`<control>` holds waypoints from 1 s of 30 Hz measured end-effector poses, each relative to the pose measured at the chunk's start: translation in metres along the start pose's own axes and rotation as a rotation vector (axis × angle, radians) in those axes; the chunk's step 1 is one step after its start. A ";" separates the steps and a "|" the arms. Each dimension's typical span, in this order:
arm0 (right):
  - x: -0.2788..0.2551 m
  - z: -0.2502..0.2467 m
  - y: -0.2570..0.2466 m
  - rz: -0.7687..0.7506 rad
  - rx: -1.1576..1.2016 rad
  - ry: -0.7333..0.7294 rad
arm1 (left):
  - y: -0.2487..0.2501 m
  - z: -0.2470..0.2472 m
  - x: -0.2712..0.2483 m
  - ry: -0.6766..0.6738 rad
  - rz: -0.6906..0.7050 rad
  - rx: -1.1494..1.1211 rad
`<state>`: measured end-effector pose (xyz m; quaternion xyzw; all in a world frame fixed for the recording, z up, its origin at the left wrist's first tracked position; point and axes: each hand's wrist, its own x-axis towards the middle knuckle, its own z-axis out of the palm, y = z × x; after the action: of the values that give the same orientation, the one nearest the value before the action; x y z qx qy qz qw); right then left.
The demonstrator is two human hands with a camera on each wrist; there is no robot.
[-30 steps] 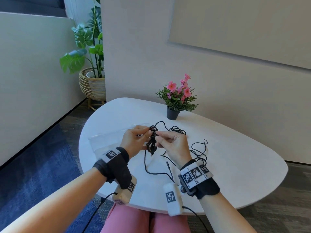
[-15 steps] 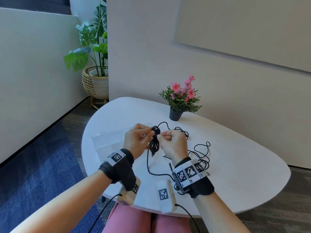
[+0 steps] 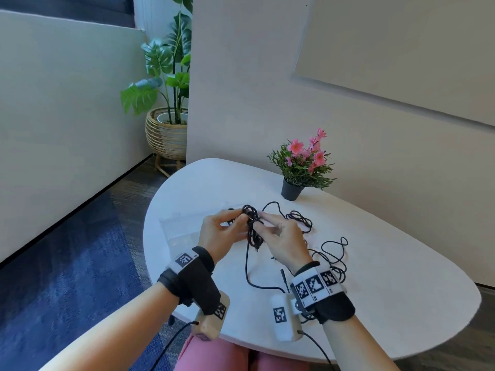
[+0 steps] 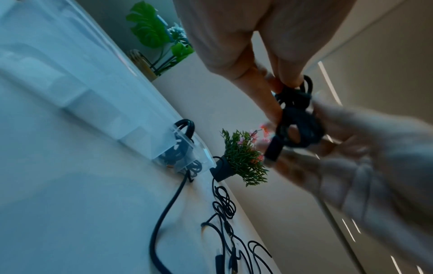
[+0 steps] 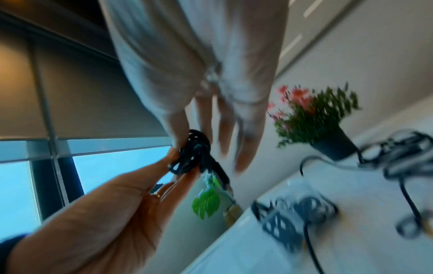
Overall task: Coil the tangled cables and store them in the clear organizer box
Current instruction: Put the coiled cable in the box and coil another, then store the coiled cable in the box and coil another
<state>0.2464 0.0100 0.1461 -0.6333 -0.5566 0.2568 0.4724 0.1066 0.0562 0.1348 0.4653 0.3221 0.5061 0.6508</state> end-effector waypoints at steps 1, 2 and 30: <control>-0.001 0.005 0.005 0.026 0.036 -0.084 | -0.002 -0.005 -0.001 -0.006 -0.025 -0.010; -0.001 0.010 0.011 0.054 0.049 -0.118 | -0.004 -0.010 -0.002 -0.019 -0.052 0.004; 0.090 0.115 0.012 0.063 -0.759 -0.208 | -0.081 -0.181 -0.025 0.139 0.054 1.134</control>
<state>0.1764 0.1316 0.1052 -0.7505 -0.6370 0.1097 0.1376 -0.0323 0.0784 -0.0074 0.7154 0.5734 0.3000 0.2633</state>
